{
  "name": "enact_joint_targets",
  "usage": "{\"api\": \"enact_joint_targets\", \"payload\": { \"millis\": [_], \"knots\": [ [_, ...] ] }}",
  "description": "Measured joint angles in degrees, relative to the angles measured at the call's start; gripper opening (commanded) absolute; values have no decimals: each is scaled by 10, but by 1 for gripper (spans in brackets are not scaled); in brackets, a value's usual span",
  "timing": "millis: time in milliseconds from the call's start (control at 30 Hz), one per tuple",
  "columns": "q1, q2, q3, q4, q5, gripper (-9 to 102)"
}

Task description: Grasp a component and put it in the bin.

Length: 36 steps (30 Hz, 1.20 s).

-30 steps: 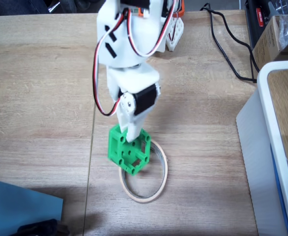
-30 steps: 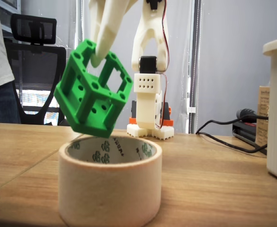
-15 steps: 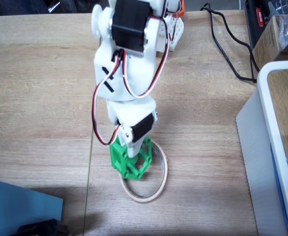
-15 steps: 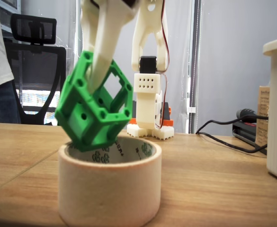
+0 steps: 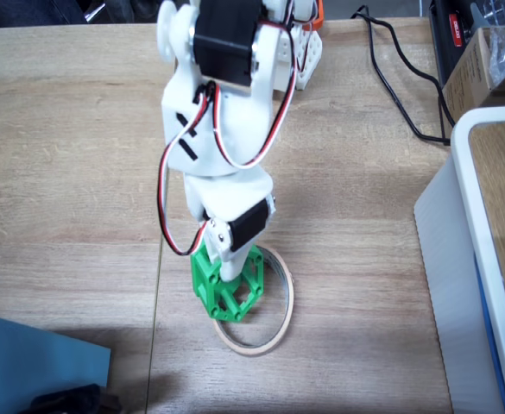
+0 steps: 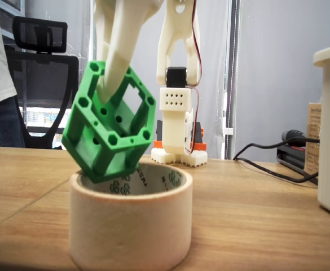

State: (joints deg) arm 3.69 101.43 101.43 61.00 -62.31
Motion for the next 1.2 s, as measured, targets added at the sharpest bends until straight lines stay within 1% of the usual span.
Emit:
{"api": "enact_joint_targets", "payload": {
  "millis": [233,400,533,1200],
  "knots": [
    [-3,-9,-19,0,0,0],
    [-38,-55,-69,0,2,0],
    [-40,-62,-86,0,0,0],
    [-50,-62,-91,0,0,1]
  ]
}}
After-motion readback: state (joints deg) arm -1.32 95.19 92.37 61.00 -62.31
